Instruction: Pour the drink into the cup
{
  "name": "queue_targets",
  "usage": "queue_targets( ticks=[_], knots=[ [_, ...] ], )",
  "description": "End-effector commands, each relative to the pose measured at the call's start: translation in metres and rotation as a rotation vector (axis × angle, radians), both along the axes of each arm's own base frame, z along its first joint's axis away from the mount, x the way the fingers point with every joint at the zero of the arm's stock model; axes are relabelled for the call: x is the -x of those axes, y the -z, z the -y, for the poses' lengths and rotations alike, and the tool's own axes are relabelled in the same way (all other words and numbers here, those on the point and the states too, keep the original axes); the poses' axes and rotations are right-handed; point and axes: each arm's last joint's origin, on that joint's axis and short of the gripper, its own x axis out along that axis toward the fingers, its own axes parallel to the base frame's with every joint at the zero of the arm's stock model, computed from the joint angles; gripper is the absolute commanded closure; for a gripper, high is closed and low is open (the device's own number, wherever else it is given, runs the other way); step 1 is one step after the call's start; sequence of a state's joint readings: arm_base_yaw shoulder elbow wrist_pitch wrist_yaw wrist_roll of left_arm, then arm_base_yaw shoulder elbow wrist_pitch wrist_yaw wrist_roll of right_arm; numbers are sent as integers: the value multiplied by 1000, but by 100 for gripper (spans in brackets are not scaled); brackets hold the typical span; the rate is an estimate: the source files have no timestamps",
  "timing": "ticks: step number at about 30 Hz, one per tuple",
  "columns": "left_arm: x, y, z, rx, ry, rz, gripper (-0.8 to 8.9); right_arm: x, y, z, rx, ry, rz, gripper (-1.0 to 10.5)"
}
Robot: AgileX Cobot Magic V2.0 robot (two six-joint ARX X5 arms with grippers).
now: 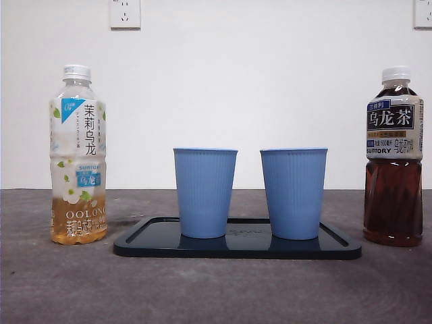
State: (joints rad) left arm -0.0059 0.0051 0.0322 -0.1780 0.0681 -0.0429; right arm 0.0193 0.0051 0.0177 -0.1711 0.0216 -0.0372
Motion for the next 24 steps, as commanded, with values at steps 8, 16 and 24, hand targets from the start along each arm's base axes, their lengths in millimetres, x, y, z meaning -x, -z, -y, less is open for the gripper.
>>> queue_targets(
  ticks=[8,16,24],
  knots=[
    [-1,7,0,-5,-3,-26,787,0,0,0,-9,6,10,924],
    [-1,7,0,-5,-3,-26,787,0,0,0,-9,6,10,924],
    [-1,7,0,-5,-3,-26,787,0,0,0,-9,6,10,924]
  ],
)
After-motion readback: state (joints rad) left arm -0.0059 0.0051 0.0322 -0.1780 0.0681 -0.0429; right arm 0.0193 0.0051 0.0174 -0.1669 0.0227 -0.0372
